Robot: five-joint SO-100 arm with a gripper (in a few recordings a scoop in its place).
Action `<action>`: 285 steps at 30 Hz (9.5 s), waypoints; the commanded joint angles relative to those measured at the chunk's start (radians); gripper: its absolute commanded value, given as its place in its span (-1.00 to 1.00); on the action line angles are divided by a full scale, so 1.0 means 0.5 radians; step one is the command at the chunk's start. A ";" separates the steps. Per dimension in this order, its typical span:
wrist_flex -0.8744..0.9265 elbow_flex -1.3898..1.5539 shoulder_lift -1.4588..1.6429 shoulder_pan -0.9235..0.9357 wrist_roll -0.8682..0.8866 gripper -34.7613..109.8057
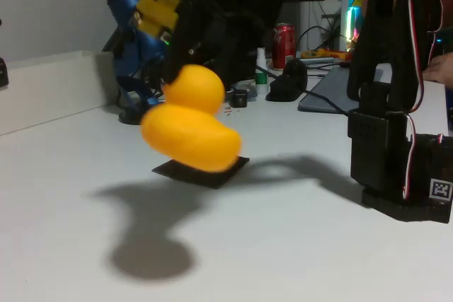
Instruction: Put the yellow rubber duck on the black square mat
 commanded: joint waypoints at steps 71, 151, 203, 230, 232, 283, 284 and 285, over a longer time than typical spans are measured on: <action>-0.380 0.657 -0.144 2.372 -0.025 -0.33; -1.331 2.982 1.976 2.194 0.540 -0.37; -1.378 3.433 2.605 1.856 0.537 -0.43; -1.378 3.436 2.583 1.856 0.537 -0.43; -1.378 3.436 2.583 1.856 0.537 -0.43; -1.378 3.436 2.583 1.853 0.537 -0.43; -1.378 3.436 2.583 1.853 0.537 -0.43; -1.378 3.436 2.583 1.853 0.537 -0.43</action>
